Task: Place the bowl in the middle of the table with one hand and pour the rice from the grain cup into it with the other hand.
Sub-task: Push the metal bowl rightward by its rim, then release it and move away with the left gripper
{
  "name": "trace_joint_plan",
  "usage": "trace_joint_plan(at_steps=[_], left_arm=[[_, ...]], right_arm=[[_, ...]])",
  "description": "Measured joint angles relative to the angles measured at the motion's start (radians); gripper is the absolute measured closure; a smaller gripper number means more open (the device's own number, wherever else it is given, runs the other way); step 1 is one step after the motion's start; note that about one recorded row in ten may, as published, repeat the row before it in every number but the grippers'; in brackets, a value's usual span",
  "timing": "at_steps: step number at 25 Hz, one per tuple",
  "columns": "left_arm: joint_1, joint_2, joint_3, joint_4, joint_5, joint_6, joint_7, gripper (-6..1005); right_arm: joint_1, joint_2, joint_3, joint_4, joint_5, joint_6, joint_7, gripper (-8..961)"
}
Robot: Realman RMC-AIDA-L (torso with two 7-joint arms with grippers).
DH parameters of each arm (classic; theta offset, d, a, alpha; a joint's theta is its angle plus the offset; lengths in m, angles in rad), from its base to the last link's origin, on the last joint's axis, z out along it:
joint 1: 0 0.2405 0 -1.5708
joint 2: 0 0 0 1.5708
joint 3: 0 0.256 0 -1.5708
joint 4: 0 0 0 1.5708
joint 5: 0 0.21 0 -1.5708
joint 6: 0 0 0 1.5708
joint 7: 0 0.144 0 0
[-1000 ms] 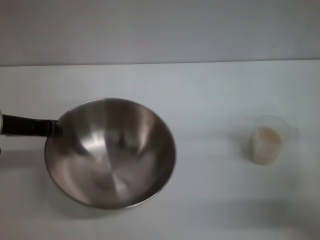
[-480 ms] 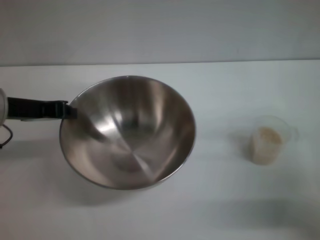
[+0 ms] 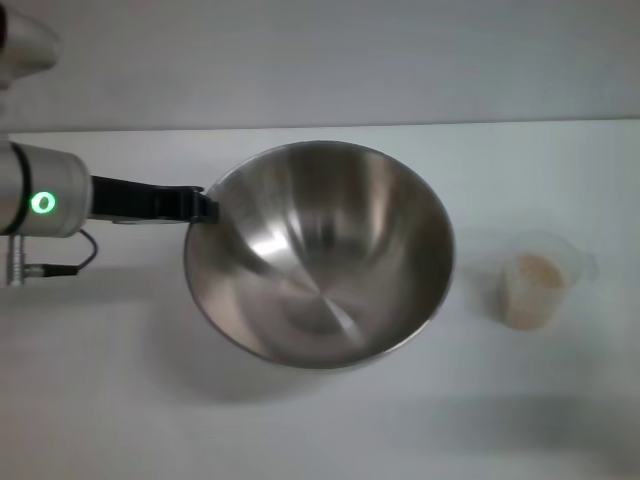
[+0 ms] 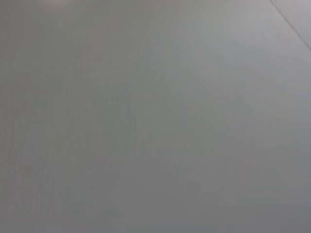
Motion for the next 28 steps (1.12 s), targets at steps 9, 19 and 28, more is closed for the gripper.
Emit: trace_joint_plan(at_steps=[9,19,28], left_arm=[[-0.036,-0.002,0.06,0.08,-0.009,0.076,0.0,947],[-0.044,-0.001,0.106,0.108,-0.007,0.121,0.001,942],[-0.06,0.0,0.139,0.145,-0.007,0.158,0.0,939]], right_arm=[[0.004,-0.001,0.0,-0.003,0.002,0.001,0.0,239],[0.015,-0.002,0.0,-0.013,0.004,0.001,0.0,240],[0.015,-0.002,0.0,-0.017,0.004,0.003,0.0,239]])
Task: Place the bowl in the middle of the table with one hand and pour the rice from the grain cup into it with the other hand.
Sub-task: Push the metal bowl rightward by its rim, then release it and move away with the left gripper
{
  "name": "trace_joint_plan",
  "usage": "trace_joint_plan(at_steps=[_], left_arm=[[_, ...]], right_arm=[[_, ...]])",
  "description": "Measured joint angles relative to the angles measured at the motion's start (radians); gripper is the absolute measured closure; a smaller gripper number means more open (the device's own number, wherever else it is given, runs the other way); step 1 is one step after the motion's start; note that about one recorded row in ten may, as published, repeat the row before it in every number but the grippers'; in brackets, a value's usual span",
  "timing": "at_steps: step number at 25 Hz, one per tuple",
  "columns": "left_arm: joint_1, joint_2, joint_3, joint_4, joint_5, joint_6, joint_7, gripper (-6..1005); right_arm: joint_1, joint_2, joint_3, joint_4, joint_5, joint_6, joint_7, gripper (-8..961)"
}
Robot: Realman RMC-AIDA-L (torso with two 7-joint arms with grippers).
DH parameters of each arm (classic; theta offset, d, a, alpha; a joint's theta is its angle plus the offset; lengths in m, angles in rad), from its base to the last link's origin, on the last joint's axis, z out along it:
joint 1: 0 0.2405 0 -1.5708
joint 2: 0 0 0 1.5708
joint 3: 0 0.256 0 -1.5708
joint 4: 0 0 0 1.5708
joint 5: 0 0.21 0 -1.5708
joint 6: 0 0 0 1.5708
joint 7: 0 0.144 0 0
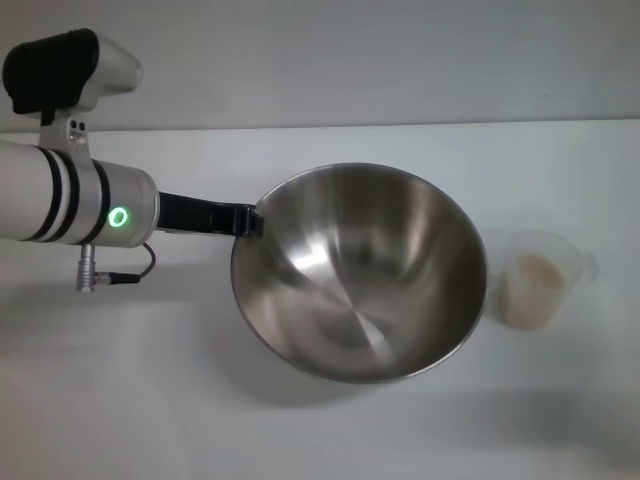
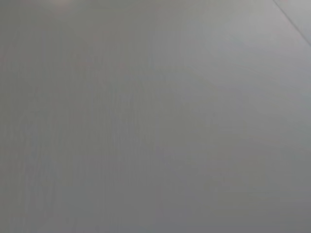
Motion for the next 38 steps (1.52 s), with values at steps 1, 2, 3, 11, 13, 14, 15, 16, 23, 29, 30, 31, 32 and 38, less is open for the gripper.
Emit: trace_joint_plan(at_steps=[1,2,3,11,13,14,15,16,23,29,30,31,32,38], left_arm=[[-0.003,0.0,0.001,0.007,0.001,0.003,0.0,938],[-0.003,0.0,0.001,0.007,0.001,0.003,0.0,938],[-0.005,0.0,0.001,0.012,0.002,0.004,0.0,937],[-0.01,0.0,0.014,0.027,0.006,0.022,0.012,934],[-0.011,0.0,0.014,0.03,0.009,0.023,0.012,933],[-0.017,0.0,0.015,0.046,0.014,0.027,0.013,933],[-0.017,0.0,0.015,0.046,0.014,0.027,0.013,932],[-0.019,0.0,0.015,0.052,0.015,0.029,0.013,932],[-0.032,0.001,0.015,0.077,0.016,0.036,0.025,929],[-0.047,0.002,0.015,0.104,0.016,0.036,0.04,926],[-0.047,0.002,0.015,0.104,0.016,0.036,0.04,926],[-0.049,0.002,0.015,0.107,0.015,0.036,0.04,926],[-0.053,0.003,0.015,0.114,0.015,0.036,0.041,925],[-0.054,0.003,0.009,0.11,0.015,0.037,0.042,917]], right_arm=[[0.0,0.0,0.0,0.0,0.0,0.0,0.0,239],[0.0,0.0,0.0,0.0,0.0,0.0,0.0,239],[0.0,0.0,0.0,0.0,0.0,0.0,0.0,239],[0.0,0.0,0.0,0.0,0.0,0.0,0.002,240],[0.0,0.0,0.0,0.0,0.0,0.0,0.003,240],[0.0,0.0,0.0,0.0,0.0,0.0,0.004,240],[0.0,0.0,0.0,0.0,0.0,0.0,0.004,240],[0.0,0.0,0.0,0.0,0.0,0.0,0.004,240],[-0.003,0.0,0.0,0.0,0.0,0.0,0.005,239],[-0.004,0.0,0.0,0.0,-0.001,-0.001,0.007,239],[-0.004,0.0,0.0,0.0,-0.001,-0.001,0.007,239],[-0.004,0.0,0.0,0.0,-0.001,-0.003,0.007,239],[-0.004,0.0,0.0,0.0,-0.001,-0.004,0.008,239],[-0.006,0.0,0.0,0.0,-0.003,-0.006,0.008,239]])
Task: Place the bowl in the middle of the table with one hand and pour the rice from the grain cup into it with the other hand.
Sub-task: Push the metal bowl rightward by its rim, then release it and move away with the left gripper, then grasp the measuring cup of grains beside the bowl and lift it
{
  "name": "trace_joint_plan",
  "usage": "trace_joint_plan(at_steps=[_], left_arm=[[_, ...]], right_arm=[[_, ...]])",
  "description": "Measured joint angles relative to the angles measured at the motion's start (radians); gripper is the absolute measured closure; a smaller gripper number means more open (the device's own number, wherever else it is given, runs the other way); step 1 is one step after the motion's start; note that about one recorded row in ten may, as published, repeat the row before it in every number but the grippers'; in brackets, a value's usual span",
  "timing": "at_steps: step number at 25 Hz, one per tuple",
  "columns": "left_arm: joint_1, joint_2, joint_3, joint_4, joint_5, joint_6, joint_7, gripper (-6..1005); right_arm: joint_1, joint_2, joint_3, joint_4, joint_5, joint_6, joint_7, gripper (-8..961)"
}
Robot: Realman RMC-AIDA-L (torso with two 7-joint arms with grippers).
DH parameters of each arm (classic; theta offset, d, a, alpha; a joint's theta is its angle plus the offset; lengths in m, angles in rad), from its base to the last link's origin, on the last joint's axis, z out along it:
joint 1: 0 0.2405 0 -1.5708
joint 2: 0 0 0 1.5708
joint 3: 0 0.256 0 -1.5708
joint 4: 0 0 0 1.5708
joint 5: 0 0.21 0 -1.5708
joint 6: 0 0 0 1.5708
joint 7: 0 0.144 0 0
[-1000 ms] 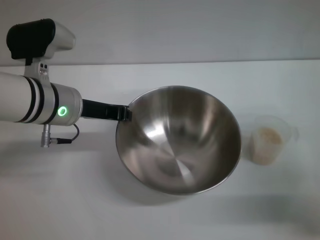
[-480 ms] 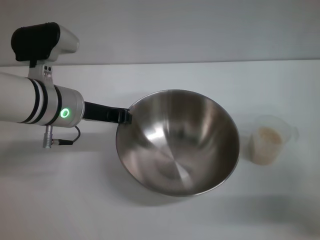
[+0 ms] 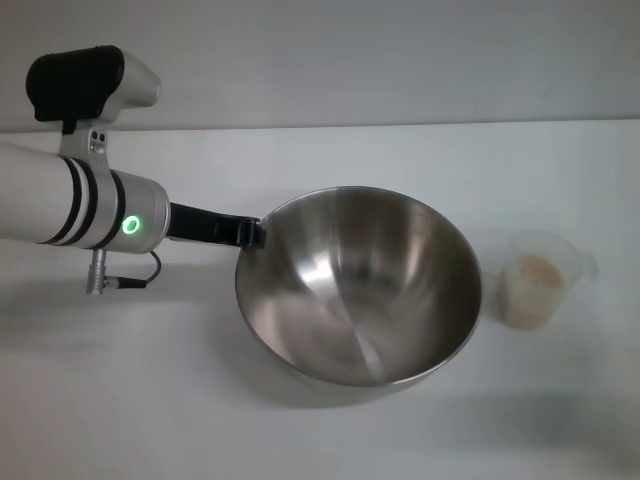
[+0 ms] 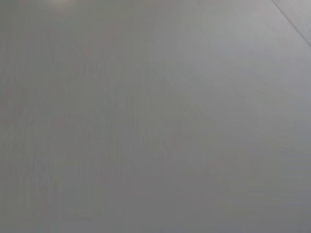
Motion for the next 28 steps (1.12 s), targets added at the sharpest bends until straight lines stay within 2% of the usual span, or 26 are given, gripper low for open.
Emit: trace_joint_plan(at_steps=[10,15,17,19,21,23,24,25,26,27,28], left_arm=[[0.014,0.003,-0.014,-0.043,0.0,-0.004,0.007,853],[0.038,0.005,-0.027,-0.109,-0.006,-0.023,0.016,811],[0.076,0.002,-0.049,-0.191,-0.01,-0.02,0.036,787],[0.088,0.001,-0.053,-0.211,-0.011,-0.013,0.044,749],[0.148,-0.001,-0.056,-0.282,-0.026,0.07,0.084,710],[0.168,-0.001,-0.055,-0.294,-0.038,0.113,0.103,672],[0.213,-0.001,-0.052,-0.31,-0.073,0.218,0.155,668],[0.213,-0.001,-0.052,-0.31,-0.073,0.218,0.155,663],[0.254,-0.001,-0.049,-0.314,-0.115,0.329,0.218,659],[0.254,-0.001,-0.049,-0.314,-0.115,0.329,0.218,654],[0.274,-0.002,-0.044,-0.314,-0.135,0.396,0.252,650]], right_arm=[[0.0,0.0,0.0,0.0,-0.001,-0.002,-0.002,240],[0.003,0.0,0.0,0.0,-0.002,0.001,-0.005,240],[0.004,0.0,0.0,0.0,-0.002,0.004,-0.006,240],[0.005,0.0,0.0,-0.001,-0.002,0.004,-0.006,240],[0.006,0.0,0.0,-0.002,-0.003,0.005,-0.006,240],[0.006,0.0,-0.001,-0.002,-0.003,0.004,-0.007,238],[0.005,0.0,-0.001,-0.002,-0.004,0.004,-0.007,238],[0.005,0.0,-0.001,-0.002,-0.004,0.004,-0.007,238],[0.003,0.0,-0.001,-0.002,-0.004,0.004,-0.007,238],[0.003,0.0,-0.001,-0.002,-0.004,0.004,-0.007,238],[0.002,0.0,0.0,-0.002,-0.004,0.004,-0.007,239]])
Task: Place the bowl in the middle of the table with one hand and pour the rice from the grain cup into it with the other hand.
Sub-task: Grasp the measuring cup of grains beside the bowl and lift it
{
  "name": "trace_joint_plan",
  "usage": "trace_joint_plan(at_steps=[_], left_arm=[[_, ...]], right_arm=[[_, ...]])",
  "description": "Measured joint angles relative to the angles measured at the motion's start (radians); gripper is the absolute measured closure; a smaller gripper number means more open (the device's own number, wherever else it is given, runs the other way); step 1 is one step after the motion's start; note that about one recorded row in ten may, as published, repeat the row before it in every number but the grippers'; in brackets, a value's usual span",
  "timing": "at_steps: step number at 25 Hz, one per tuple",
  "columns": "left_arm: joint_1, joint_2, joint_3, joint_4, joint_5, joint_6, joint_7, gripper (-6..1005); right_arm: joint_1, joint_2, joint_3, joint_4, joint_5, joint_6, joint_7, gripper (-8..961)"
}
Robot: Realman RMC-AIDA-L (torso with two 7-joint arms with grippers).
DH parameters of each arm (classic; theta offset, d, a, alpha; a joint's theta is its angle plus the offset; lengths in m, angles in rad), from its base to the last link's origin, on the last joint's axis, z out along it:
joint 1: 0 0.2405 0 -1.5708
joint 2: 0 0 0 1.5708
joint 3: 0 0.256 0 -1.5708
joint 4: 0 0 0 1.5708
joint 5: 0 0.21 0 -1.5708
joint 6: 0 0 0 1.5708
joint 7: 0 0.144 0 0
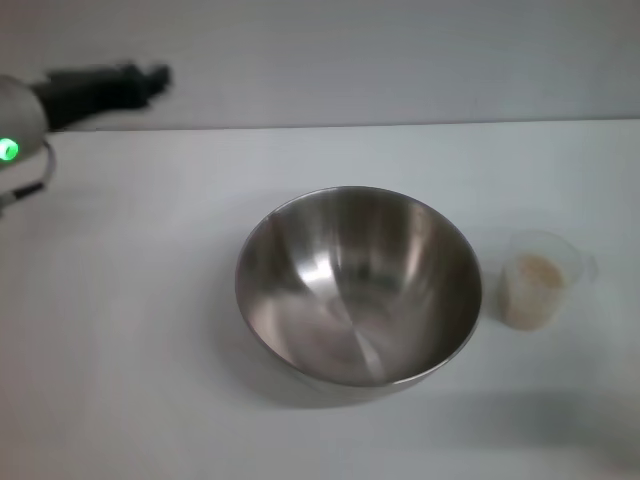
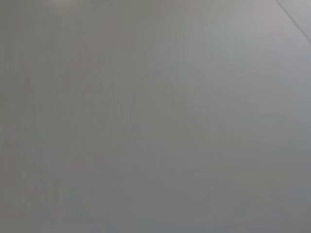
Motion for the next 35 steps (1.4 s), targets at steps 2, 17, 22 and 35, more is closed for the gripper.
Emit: trace_joint_plan(at_steps=[2,17,22,35], left_arm=[[0.037,-0.001,0.024,0.005,-0.021,0.15,0.063,641],[0.095,0.006,0.384,0.455,0.2,1.574,-0.146,634],[0.08,0.008,0.329,0.661,0.476,1.69,-0.745,633],[0.062,0.002,0.322,0.883,0.62,1.837,-0.934,631]], right_arm=[[-0.002,0.0,0.0,-0.001,0.0,0.0,0.0,239],[-0.013,0.003,-0.001,-0.01,0.005,0.001,-0.002,240],[-0.024,0.006,-0.003,-0.01,0.006,0.002,-0.002,241],[-0.107,0.008,-0.062,0.001,0.001,0.009,-0.003,242]])
